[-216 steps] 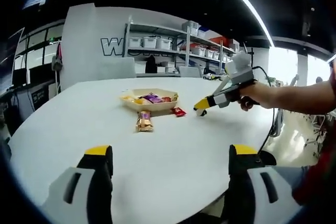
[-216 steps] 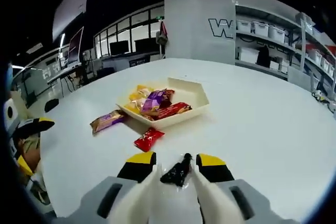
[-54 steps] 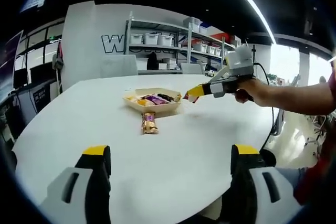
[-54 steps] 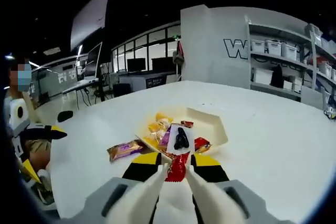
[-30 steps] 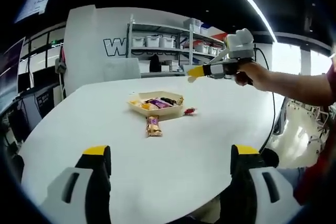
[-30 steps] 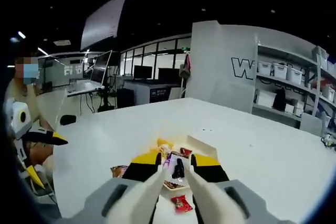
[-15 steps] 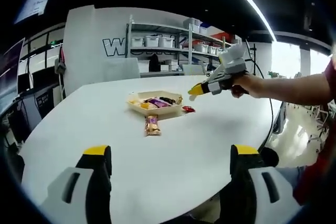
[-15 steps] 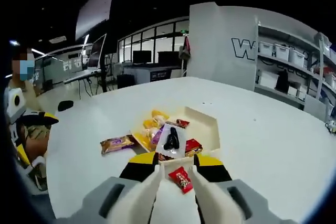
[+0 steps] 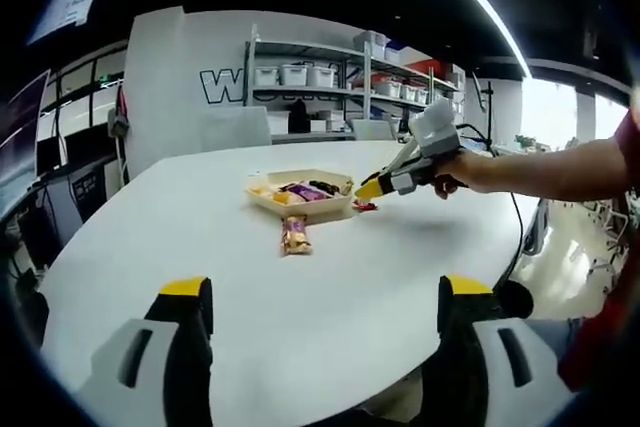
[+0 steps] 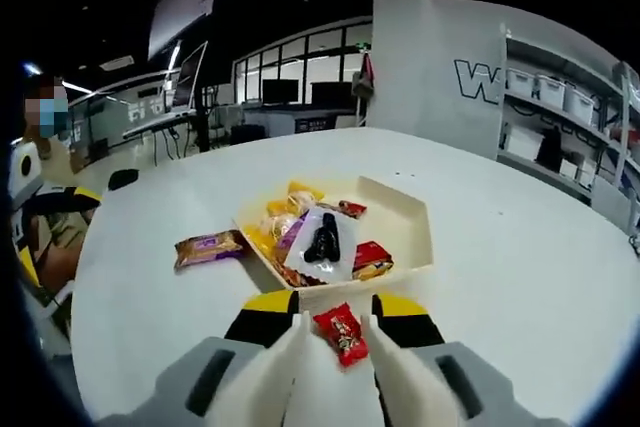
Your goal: Place the target food into the container with the food tongs after gripping and lifting it, then release it inside without dropping or visibly crushing the food.
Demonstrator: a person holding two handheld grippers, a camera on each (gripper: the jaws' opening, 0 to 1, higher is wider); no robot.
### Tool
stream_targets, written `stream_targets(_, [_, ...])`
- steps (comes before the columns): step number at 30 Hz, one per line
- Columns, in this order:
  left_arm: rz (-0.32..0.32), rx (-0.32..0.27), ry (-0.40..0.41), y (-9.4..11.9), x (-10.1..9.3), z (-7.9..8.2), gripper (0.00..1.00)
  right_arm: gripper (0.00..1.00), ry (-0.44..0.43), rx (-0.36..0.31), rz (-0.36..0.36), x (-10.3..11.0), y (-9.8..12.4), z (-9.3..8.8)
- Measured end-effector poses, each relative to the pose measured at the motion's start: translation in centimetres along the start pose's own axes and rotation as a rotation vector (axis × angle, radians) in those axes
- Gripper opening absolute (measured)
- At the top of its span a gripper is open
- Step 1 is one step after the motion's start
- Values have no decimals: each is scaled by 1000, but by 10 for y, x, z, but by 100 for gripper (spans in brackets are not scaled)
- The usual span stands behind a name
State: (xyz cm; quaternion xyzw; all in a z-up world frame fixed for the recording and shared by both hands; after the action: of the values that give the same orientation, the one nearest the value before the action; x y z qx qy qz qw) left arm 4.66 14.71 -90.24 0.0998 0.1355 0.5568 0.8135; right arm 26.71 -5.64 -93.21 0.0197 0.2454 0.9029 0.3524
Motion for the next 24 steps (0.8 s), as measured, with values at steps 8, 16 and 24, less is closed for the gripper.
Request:
stream_targets(8, [4, 8, -2, -2, 0, 0, 90, 17, -20, 5, -18, -3, 3, -6])
stream_targets(16, [-8, 17, -7, -5, -6, -3, 90, 15, -256, -36, -11, -8, 10, -4])
stream_targets(24, [-7, 13, -11, -5, -7, -1, 90, 13, -336, -68, -7, -10, 29, 6])
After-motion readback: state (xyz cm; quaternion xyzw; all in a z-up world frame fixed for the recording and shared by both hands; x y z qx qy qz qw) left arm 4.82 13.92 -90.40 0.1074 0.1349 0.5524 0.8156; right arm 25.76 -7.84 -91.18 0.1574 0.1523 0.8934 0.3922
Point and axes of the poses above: the point that each gripper's makers call its tool centre point, and the gripper's own axes: y roughly backward along the fingers, x roughly to its left, z roughly out of its top, the point moved 4 cm from there along y, roughly backward along the fingers, and after that the axes turned 5 degrees about y, right-handed, at the moved point
